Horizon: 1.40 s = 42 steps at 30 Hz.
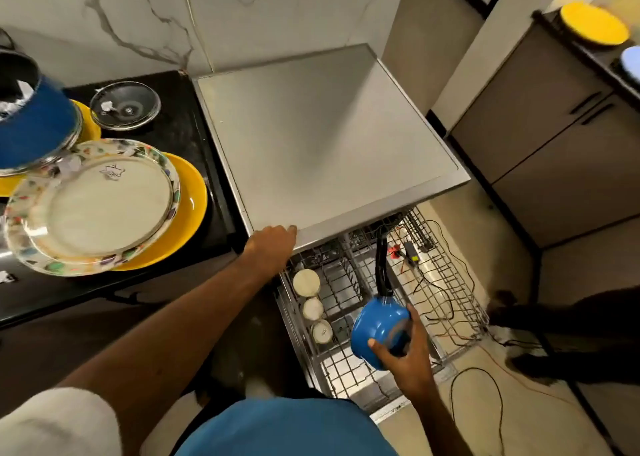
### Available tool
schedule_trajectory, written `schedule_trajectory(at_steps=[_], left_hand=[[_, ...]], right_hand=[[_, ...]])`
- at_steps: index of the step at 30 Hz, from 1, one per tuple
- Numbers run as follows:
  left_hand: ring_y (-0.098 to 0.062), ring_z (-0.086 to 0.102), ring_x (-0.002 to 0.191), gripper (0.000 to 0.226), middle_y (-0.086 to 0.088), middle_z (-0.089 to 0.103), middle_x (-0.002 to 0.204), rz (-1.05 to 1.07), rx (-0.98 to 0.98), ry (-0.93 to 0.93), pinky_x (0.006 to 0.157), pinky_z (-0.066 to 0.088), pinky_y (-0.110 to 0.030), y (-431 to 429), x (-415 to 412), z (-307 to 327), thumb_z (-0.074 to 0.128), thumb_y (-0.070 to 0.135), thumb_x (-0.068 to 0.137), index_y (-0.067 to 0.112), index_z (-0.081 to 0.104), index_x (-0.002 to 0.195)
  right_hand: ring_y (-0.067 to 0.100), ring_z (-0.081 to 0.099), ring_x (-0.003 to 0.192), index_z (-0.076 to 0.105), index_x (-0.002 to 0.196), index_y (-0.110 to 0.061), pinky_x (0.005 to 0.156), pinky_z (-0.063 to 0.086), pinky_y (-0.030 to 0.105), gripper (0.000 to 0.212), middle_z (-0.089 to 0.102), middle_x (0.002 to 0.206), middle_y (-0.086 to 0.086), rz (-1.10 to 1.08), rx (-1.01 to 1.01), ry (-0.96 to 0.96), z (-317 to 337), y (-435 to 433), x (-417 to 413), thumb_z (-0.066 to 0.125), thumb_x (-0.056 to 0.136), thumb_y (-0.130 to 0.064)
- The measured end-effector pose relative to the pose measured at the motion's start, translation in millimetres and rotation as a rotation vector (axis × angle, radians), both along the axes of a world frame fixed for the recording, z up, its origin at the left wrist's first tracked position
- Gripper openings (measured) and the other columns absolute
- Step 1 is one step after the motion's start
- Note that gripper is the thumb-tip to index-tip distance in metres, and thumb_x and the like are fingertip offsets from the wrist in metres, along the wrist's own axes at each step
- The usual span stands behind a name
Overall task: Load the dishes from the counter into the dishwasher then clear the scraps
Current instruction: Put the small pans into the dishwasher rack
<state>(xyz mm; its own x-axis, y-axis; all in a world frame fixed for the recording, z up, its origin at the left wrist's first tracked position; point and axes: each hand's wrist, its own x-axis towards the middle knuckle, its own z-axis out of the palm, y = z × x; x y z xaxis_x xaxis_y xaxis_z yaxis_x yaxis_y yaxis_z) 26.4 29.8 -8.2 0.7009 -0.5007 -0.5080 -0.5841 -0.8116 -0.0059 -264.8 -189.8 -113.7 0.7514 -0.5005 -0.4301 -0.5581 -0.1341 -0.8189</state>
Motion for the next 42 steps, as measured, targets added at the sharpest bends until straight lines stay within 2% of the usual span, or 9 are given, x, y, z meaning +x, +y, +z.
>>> schedule_trajectory(at_steps=[3,8,13,19,27,33,37,39,42], left_hand=[[-0.029,0.059,0.12,0.065,-0.01,0.058,0.131,-0.064,0.129,-0.057,0.094,0.051,-0.044,-19,-1,9,0.064,0.009,0.094,0.009,0.035,0.152],[-0.028,0.059,0.122,0.054,-0.009,0.058,0.134,-0.145,0.21,-0.123,0.096,0.051,-0.043,-29,0,12,0.058,0.003,0.097,0.005,0.043,0.148],[-0.029,0.06,0.12,0.053,-0.009,0.059,0.133,-0.154,0.182,-0.109,0.097,0.053,-0.044,-28,6,10,0.063,0.006,0.094,0.006,0.047,0.144],[-0.03,0.059,0.12,0.053,-0.01,0.057,0.133,-0.133,0.134,-0.107,0.098,0.049,-0.044,-27,7,8,0.061,0.008,0.095,0.006,0.045,0.146],[-0.03,0.061,0.115,0.05,-0.011,0.059,0.13,-0.166,0.131,-0.133,0.093,0.051,-0.045,-28,8,4,0.06,0.007,0.098,0.005,0.045,0.145],[-0.03,0.06,0.117,0.05,-0.011,0.058,0.13,-0.101,0.118,-0.115,0.098,0.049,-0.044,-29,3,11,0.059,0.005,0.097,0.005,0.045,0.146],[-0.03,0.06,0.117,0.066,-0.012,0.058,0.132,-0.051,0.081,-0.116,0.097,0.05,-0.043,-24,-5,9,0.062,0.004,0.095,0.001,0.031,0.154],[-0.031,0.057,0.122,0.077,-0.015,0.057,0.135,-0.002,0.048,-0.099,0.1,0.049,-0.044,-19,-9,4,0.063,0.003,0.094,0.002,0.019,0.158],[-0.033,0.048,0.135,0.084,-0.018,0.046,0.148,0.079,-0.066,-0.044,0.11,0.044,-0.045,-1,-14,-3,0.066,0.007,0.092,0.009,0.017,0.159]], right_hand=[[0.027,0.041,0.142,0.019,0.159,-0.042,0.112,0.047,0.054,0.123,0.03,0.153,-0.009,0.031,-0.109,0.159,-29,-9,2,0.097,0.064,-0.045],[0.04,0.034,0.143,0.015,0.158,-0.035,0.111,0.045,0.063,0.129,0.028,0.154,0.007,0.192,-0.261,0.403,-65,-21,23,0.087,0.057,-0.071],[0.047,0.029,0.143,0.016,0.161,-0.029,0.106,0.045,0.064,0.126,0.023,0.157,0.017,0.34,-0.369,0.516,-84,-20,56,0.088,0.064,-0.066],[0.053,0.025,0.144,0.014,0.16,-0.029,0.102,0.046,0.072,0.133,0.019,0.16,0.02,0.407,-0.393,0.638,-119,-13,76,0.084,0.056,-0.073],[0.05,0.007,0.154,0.011,0.164,-0.02,0.116,0.031,0.072,0.125,0.007,0.169,0.019,0.386,-0.344,0.62,-128,-2,87,0.088,0.073,-0.054],[0.045,0.021,0.152,0.02,0.162,-0.014,0.116,0.036,0.061,0.115,0.023,0.165,0.022,0.33,-0.298,0.541,-115,-7,90,0.088,0.076,-0.05],[0.037,0.038,0.146,0.029,0.159,-0.011,0.117,0.041,0.05,0.092,0.036,0.16,0.019,0.304,-0.296,0.3,-67,13,106,0.078,0.089,-0.044],[0.033,0.029,0.153,0.029,0.161,-0.015,0.122,0.034,0.051,0.084,0.028,0.166,0.013,0.299,-0.302,0.155,-35,26,118,0.072,0.094,-0.043],[0.022,0.02,0.157,0.027,0.161,-0.029,0.125,0.029,0.051,0.077,0.019,0.17,-0.003,0.281,-0.288,-0.017,15,49,137,0.066,0.098,-0.047]])
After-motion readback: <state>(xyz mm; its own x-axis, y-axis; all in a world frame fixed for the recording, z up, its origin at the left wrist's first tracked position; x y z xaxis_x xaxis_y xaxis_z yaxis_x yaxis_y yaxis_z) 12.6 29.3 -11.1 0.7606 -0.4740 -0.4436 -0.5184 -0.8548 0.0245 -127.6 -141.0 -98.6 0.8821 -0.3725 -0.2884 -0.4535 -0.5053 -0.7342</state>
